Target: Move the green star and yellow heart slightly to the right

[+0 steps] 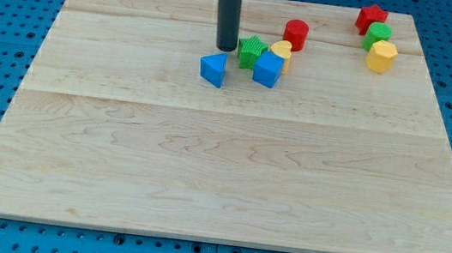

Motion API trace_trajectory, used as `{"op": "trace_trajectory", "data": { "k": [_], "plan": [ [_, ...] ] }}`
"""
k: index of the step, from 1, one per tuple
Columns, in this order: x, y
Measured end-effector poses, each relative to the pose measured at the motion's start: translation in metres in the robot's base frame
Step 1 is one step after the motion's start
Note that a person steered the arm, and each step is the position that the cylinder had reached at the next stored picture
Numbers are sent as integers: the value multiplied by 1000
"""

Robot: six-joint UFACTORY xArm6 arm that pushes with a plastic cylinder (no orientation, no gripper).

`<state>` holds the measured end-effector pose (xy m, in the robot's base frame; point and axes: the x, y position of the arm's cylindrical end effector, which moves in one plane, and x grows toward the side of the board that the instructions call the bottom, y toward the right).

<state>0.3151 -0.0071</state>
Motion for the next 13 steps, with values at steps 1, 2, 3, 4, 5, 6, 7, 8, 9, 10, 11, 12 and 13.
{"op": "trace_trajectory", "data": {
  "k": [1,2,3,4,5,6,7,8,9,10,11,12,13],
  "plan": [
    [1,17],
    [3,35],
    [3,49],
    [-11,61],
    [-15,82],
    [-15,84],
    [-10,40],
    [2,4],
    [22,21],
    [23,40],
    [20,71],
    [13,93],
    [10,111]
  ]
}}
